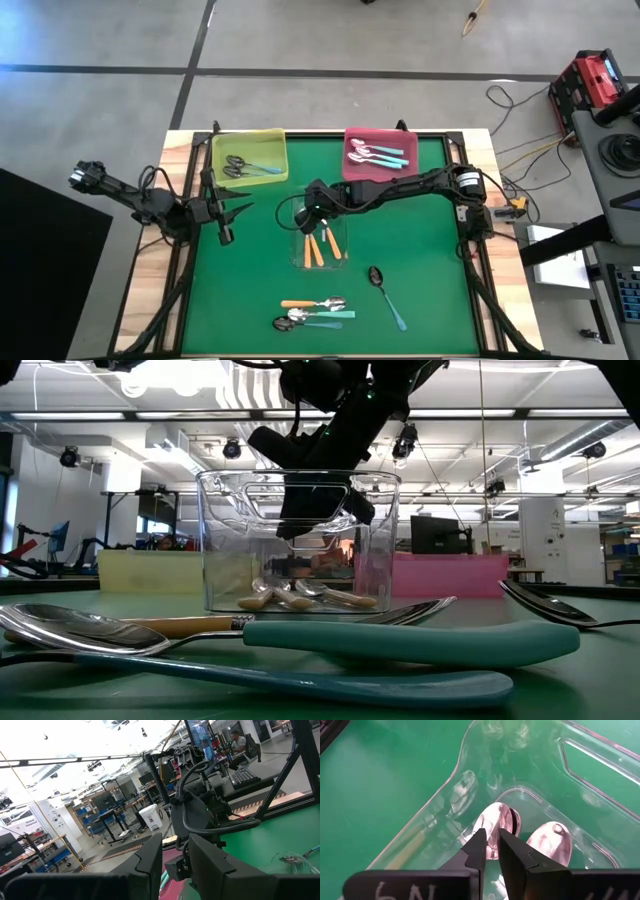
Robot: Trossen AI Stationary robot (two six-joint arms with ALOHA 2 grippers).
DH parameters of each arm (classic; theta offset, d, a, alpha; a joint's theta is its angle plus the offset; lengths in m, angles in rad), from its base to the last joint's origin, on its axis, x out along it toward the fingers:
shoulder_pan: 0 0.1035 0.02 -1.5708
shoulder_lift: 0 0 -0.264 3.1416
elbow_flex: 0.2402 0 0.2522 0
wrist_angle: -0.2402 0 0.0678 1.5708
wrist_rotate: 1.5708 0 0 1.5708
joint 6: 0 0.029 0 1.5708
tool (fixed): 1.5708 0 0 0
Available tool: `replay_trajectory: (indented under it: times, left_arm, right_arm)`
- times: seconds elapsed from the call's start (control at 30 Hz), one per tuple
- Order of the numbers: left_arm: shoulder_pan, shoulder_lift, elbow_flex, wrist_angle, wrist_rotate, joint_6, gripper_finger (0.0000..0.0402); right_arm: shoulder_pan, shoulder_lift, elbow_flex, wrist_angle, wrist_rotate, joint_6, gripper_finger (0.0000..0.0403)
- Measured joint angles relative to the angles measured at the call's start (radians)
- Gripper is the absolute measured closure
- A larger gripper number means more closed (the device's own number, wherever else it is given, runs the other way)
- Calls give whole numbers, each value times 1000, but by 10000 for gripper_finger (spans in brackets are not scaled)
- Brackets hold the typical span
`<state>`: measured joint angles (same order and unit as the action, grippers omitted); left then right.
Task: Sort silverware by color (type)
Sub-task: Put the left yellow spoon into the transparent bin
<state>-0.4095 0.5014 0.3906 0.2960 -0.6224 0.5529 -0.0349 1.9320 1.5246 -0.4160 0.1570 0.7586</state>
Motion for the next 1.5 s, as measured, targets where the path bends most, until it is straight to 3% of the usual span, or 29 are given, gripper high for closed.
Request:
replay_trajectory:
  times: [1.03, 1.13, 1.27, 1.4, 1.5]
  left_arm:
    - [0, 0, 0, -6, 0, 0, 323]
    - [0, 0, 0, -6, 0, 0, 323]
    - [0, 0, 0, -6, 0, 0, 323]
    - [0, 0, 0, -5, 0, 0, 323]
    - [0, 0, 0, -5, 0, 0, 323]
  right_arm:
    - [18, -53, 0, -4, 0, -59, 364]
    - [26, -56, 24, -88, -14, -143, 365]
    - [44, -54, 65, -177, -33, -377, 375]
    - [76, -54, 72, -204, -34, -672, 391]
    - [83, -51, 72, -194, -33, -781, 394]
